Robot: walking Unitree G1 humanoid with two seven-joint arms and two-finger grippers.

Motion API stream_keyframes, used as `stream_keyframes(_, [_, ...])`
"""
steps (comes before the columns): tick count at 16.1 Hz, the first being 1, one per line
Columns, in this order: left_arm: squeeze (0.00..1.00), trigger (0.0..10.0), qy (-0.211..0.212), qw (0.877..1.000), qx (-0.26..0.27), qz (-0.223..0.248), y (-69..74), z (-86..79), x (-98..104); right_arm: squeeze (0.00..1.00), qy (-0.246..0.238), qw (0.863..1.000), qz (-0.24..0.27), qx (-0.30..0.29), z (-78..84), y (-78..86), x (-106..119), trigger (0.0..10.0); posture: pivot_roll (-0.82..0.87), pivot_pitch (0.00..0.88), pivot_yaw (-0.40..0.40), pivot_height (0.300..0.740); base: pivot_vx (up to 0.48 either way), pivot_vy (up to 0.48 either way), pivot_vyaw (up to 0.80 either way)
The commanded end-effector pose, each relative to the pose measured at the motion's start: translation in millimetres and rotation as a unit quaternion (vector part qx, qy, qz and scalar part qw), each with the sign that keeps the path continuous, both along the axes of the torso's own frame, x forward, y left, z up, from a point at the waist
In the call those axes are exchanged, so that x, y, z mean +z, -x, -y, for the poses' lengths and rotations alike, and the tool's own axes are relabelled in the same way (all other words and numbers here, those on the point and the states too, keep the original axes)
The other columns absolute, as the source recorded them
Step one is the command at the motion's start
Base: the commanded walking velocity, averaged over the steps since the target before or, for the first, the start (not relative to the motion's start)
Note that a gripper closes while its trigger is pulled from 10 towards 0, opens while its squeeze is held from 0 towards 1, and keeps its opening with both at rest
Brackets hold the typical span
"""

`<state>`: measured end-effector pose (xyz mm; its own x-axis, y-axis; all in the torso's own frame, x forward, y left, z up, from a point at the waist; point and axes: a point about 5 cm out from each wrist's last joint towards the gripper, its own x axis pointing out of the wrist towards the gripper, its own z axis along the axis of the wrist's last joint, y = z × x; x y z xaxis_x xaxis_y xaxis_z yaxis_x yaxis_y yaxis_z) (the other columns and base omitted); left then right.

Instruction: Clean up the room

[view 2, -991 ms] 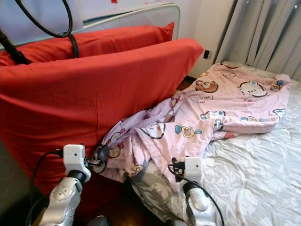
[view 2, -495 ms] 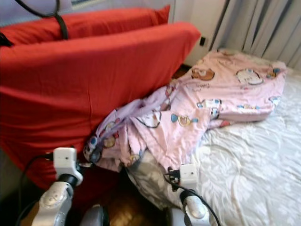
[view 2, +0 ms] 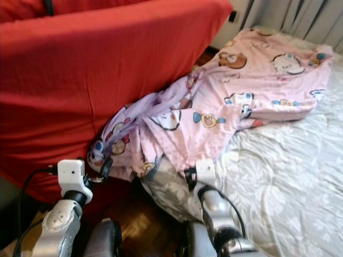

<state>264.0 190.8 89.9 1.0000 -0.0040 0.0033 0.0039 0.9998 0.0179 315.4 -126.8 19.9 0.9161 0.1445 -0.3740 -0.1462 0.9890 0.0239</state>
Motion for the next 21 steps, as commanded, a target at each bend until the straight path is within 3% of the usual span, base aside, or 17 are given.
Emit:
stream_keyframes(1, [0.00, 10.0, 0.002, 1.000, 0.008, -0.009, 9.2, -2.7, 0.0, 1.00, 0.005, 0.999, -0.038, -0.004, 0.5, 3.2, -7.8, 10.0, 0.12, 0.292, -0.100, 0.616, 0.000, 0.000, 0.00])
stream_keyframes(3, [0.00, 10.0, 0.000, 1.000, 0.012, -0.011, 13.8, -4.6, 1.1, 1.00, 0.028, 0.998, -0.047, -0.002, -1.4, -1.3, -4.9, 10.0, 0.13, 0.304, -0.101, 0.616, 0.000, 0.000, 0.00])
stream_keyframes(4, [0.00, 10.0, 0.000, 1.000, 0.013, -0.012, 16.1, -4.7, 2.7, 0.00, 0.027, 0.998, -0.050, -0.004, -2.2, -4.1, -2.6, 10.0, 0.14, 0.314, -0.102, 0.616, 0.000, 0.000, 0.00])
stream_keyframes(9, [0.00, 10.0, 0.003, 1.000, 0.014, -0.010, 24.9, 1.4, 16.2, 0.00, 0.048, 0.997, -0.057, 0.000, -4.7, -10.1, 2.5, 10.0, 0.17, 0.354, -0.106, 0.616, 0.000, 0.000, 0.00])
stream_keyframes(14, [0.00, 10.0, 0.006, 0.999, 0.020, -0.025, 35.1, 1.5, 16.0, 0.00, 0.086, 0.995, -0.053, -0.009, -0.7, -12.7, 4.9, 10.0, 0.18, 0.369, -0.106, 0.616, 0.000, 0.000, 0.00])
stream_keyframes(21, [0.00, 10.0, 0.012, 0.999, 0.020, -0.041, 43.9, 7.5, 14.1, 0.00, 0.096, 0.993, -0.063, -0.009, 0.0, -7.8, -1.0, 10.0, 0.17, 0.380, -0.105, 0.616, 0.000, 0.000, 0.00])
